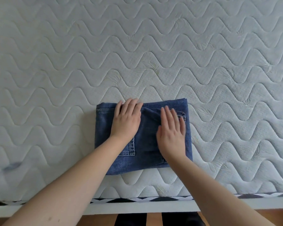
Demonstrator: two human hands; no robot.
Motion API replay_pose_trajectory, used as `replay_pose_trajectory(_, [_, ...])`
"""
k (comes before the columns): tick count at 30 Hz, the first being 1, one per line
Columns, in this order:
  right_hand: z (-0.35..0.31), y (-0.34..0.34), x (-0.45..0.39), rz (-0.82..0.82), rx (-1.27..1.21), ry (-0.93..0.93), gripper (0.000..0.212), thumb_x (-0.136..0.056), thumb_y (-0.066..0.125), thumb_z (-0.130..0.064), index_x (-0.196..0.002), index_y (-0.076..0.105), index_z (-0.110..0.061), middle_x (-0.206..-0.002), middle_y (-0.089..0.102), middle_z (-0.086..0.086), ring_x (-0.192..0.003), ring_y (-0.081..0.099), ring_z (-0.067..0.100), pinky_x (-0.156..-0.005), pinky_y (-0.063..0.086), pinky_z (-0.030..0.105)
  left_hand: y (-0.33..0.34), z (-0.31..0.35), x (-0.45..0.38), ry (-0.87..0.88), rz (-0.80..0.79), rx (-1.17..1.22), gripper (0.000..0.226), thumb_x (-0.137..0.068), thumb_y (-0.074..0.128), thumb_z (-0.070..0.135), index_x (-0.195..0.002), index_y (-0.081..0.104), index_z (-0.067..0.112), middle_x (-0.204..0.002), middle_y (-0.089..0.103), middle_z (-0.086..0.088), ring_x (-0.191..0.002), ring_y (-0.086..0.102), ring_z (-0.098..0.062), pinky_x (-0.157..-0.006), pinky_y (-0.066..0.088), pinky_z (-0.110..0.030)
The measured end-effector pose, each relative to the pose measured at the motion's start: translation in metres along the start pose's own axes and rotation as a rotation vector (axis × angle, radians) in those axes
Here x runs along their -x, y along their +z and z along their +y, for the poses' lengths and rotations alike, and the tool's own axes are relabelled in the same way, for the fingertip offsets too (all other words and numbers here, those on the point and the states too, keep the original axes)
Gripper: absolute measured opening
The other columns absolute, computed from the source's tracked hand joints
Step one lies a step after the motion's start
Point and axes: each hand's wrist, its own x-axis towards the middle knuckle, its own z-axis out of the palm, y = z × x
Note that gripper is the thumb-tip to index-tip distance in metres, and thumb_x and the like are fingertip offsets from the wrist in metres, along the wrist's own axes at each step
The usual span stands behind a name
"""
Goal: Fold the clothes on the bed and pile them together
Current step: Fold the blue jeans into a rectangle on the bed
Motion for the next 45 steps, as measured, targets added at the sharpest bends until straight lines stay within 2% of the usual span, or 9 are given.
replay_pose_trajectory(4, [0.011,0.019,-0.007,-0.163,0.053,-0.072,0.061,-0.096,0.04,-0.034,-0.154,0.024,-0.019,-0.161,0.02,-0.001,-0.15,0.012,0.017,-0.122,0.006,0.041,0.01,-0.001,0.037,0.023,-0.173,-0.064,0.061,-0.103,0.032,0.04,-0.155,0.024,0.011,-0.163,0.02,-0.007,-0.15,0.019,-0.022,-0.122,0.015,-0.047])
replay_pose_trajectory(12, [0.012,0.016,-0.012,-0.208,0.089,-0.061,0.062,-0.099,0.034,-0.038,-0.155,0.016,-0.019,-0.163,0.01,0.0,-0.15,0.001,0.016,-0.122,-0.003,0.039,0.002,0.003,0.022,-0.044,-0.312,-0.052,0.07,-0.1,0.038,0.042,-0.157,0.009,0.016,-0.165,0.004,-0.008,-0.152,0.007,-0.022,-0.122,0.004,-0.048])
replay_pose_trajectory(17, [0.011,0.014,0.025,-0.107,0.099,-0.085,0.059,-0.098,0.033,-0.034,-0.154,0.022,-0.017,-0.162,0.016,0.0,-0.15,0.007,0.015,-0.122,0.004,0.043,-0.015,0.027,0.081,-0.096,-0.167,-0.001,0.062,-0.104,0.025,0.042,-0.157,0.012,0.012,-0.165,0.006,-0.006,-0.152,0.009,-0.022,-0.121,0.012,-0.05])
replay_pose_trajectory(26, [0.043,0.018,0.028,-0.247,-0.065,-0.182,0.06,-0.1,0.025,-0.05,-0.155,0.014,-0.028,-0.162,0.002,-0.011,-0.15,-0.002,0.009,-0.121,0.006,0.041,-0.003,0.034,0.133,-0.077,-0.36,-0.031,0.063,-0.099,0.035,0.044,-0.155,0.025,0.017,-0.163,0.016,-0.008,-0.149,0.02,-0.026,-0.12,0.019,-0.051])
replay_pose_trajectory(30, [0.047,0.004,0.025,-0.11,-0.223,-0.103,0.07,-0.094,0.049,-0.05,-0.152,0.021,-0.025,-0.162,0.011,-0.002,-0.149,0.01,0.013,-0.12,0.008,0.046,-0.028,0.008,0.116,-0.133,-0.152,0.194,0.05,-0.099,0.043,0.038,-0.145,0.043,0.018,-0.151,0.043,-0.007,-0.135,0.042,-0.028,-0.11,0.033,-0.05])
replay_pose_trajectory(33, [0.049,-0.004,0.016,-0.144,-0.371,0.27,0.108,-0.073,0.071,-0.061,-0.153,0.007,-0.028,-0.161,0.006,0.004,-0.147,0.009,0.019,-0.117,0.007,0.046,-0.036,-0.033,0.105,-0.404,0.024,0.169,0.053,-0.096,0.057,0.029,-0.145,0.041,0.014,-0.139,0.05,-0.014,-0.122,0.05,-0.033,-0.101,0.041,-0.046])
replay_pose_trajectory(36, [0.051,-0.003,0.008,-0.205,-0.483,0.55,0.128,-0.054,0.078,-0.071,-0.152,0.009,-0.025,-0.155,0.018,0.009,-0.145,0.018,0.025,-0.119,0.016,0.048,-0.036,-0.051,0.102,-0.933,-0.072,0.726,0.05,-0.094,0.061,0.035,-0.139,0.043,0.022,-0.123,0.058,0.003,-0.117,0.057,-0.023,-0.097,0.046,-0.025])
replay_pose_trajectory(41, [0.063,0.002,-0.005,-0.231,-0.513,0.546,0.109,-0.04,0.08,-0.074,-0.125,0.048,-0.014,-0.122,0.058,0.004,-0.118,0.054,0.022,-0.1,0.045,0.046,-0.034,-0.072,0.088,-1.137,-0.332,1.209,0.056,-0.069,0.081,0.05,-0.112,0.064,0.018,-0.105,0.075,0.001,-0.099,0.071,-0.019,-0.085,0.056,-0.035])
replay_pose_trajectory(45, [0.065,-0.001,-0.004,-0.239,-0.483,0.482,0.082,-0.044,0.075,-0.079,-0.099,0.049,-0.024,-0.091,0.058,-0.016,-0.088,0.061,0.011,-0.074,0.053,0.036,-0.037,-0.072,0.075,-1.15,-0.418,1.249,0.039,-0.072,0.082,0.032,-0.105,0.063,0.022,-0.097,0.076,0.005,-0.087,0.073,-0.011,-0.071,0.056,-0.028])
